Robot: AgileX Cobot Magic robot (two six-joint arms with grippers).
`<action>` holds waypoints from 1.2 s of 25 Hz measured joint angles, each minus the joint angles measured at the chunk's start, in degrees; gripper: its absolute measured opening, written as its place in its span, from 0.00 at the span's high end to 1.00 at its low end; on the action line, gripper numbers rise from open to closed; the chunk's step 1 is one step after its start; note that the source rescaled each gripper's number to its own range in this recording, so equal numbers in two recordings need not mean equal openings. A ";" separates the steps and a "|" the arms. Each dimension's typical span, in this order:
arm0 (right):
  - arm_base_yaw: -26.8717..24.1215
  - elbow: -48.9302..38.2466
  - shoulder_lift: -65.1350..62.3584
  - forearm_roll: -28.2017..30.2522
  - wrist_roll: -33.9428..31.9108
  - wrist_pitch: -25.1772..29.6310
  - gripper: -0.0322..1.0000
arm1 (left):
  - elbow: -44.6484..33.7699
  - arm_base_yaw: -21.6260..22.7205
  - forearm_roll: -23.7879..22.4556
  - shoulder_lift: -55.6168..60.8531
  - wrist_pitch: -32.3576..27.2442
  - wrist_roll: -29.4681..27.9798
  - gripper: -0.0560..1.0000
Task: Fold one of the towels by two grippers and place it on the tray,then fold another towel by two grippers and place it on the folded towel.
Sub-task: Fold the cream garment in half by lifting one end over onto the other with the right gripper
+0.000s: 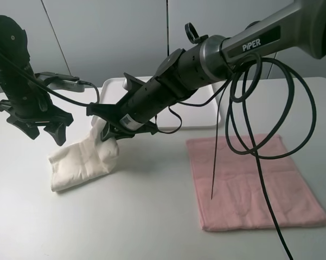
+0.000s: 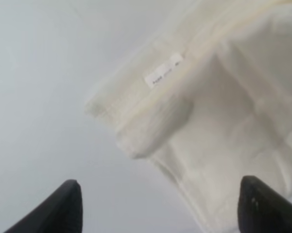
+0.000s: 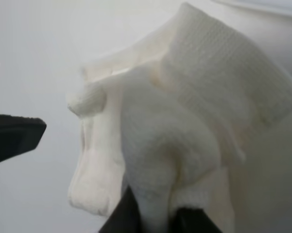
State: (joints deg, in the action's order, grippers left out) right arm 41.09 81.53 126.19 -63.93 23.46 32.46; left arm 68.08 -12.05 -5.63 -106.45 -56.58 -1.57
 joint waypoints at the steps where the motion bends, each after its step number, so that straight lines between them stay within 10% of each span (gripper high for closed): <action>1: -0.10 0.00 0.00 0.44 -0.15 0.00 0.89 | -0.56 0.00 -0.80 0.00 0.24 -0.80 0.15; 30: -1.22 0.00 -2.39 24.19 -17.83 0.69 0.89 | -5.17 0.69 -4.12 -8.64 11.18 -9.28 0.15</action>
State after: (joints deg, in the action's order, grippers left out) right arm 39.87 81.53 123.80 -39.74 5.63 33.15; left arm 62.90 -11.36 -9.75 -115.09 -45.40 -10.86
